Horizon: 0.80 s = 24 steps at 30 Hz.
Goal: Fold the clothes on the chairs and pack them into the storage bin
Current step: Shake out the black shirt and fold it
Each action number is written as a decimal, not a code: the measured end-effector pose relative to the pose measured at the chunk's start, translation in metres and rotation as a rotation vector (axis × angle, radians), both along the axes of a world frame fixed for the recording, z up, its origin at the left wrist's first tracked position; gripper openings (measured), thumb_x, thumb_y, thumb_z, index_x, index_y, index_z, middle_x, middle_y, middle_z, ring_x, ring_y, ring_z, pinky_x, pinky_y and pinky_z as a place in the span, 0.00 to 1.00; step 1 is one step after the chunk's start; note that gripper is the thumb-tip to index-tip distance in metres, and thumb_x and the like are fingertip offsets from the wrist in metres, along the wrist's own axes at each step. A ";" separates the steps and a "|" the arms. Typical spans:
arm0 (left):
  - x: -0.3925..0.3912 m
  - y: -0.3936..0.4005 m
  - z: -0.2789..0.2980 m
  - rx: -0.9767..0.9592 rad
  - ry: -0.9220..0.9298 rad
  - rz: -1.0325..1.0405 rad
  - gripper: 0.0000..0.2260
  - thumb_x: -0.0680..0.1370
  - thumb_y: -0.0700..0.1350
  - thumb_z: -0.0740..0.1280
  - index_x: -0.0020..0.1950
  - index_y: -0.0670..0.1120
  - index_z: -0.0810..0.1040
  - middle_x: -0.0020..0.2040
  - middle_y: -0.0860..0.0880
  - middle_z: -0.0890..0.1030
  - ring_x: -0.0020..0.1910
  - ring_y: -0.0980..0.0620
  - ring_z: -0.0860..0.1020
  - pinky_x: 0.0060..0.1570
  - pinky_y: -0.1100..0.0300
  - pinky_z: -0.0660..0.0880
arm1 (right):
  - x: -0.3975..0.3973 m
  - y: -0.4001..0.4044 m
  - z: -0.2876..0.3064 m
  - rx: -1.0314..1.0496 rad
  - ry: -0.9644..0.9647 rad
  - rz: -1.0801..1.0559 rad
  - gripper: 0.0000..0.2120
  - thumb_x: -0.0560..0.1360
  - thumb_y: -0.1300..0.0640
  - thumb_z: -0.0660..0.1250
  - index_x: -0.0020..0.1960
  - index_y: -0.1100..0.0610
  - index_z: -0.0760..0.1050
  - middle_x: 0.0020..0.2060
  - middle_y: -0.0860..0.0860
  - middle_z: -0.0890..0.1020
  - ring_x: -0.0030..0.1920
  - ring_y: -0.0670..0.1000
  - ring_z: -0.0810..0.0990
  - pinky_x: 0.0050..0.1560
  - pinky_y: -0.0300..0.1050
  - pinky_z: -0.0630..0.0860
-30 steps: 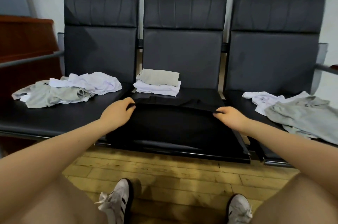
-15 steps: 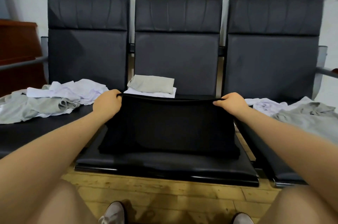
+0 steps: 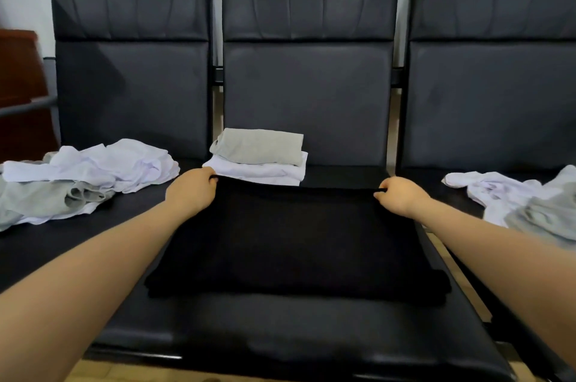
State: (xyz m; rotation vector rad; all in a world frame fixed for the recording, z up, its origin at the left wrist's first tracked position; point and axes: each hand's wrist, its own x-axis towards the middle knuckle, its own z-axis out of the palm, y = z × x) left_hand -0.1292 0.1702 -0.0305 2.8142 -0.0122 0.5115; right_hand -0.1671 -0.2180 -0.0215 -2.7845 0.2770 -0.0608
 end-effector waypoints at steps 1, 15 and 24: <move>0.003 -0.001 -0.002 0.007 -0.029 0.008 0.13 0.81 0.47 0.55 0.59 0.46 0.76 0.52 0.44 0.81 0.48 0.44 0.77 0.45 0.53 0.72 | 0.002 -0.001 -0.003 -0.010 -0.021 -0.015 0.14 0.80 0.52 0.61 0.58 0.60 0.77 0.55 0.57 0.80 0.56 0.58 0.77 0.48 0.44 0.70; -0.018 -0.048 -0.023 0.143 -0.087 -0.017 0.11 0.79 0.48 0.60 0.59 0.48 0.75 0.58 0.45 0.74 0.59 0.44 0.71 0.55 0.49 0.68 | -0.017 0.023 -0.023 -0.293 -0.230 0.101 0.19 0.78 0.49 0.63 0.68 0.51 0.69 0.64 0.52 0.71 0.67 0.55 0.66 0.64 0.50 0.68; -0.112 -0.111 -0.020 -0.070 0.054 -0.413 0.07 0.78 0.50 0.62 0.51 0.52 0.79 0.48 0.53 0.74 0.50 0.51 0.74 0.53 0.53 0.73 | -0.071 -0.003 -0.012 -0.034 -0.185 0.024 0.13 0.75 0.52 0.67 0.58 0.53 0.76 0.57 0.53 0.77 0.60 0.55 0.74 0.56 0.49 0.73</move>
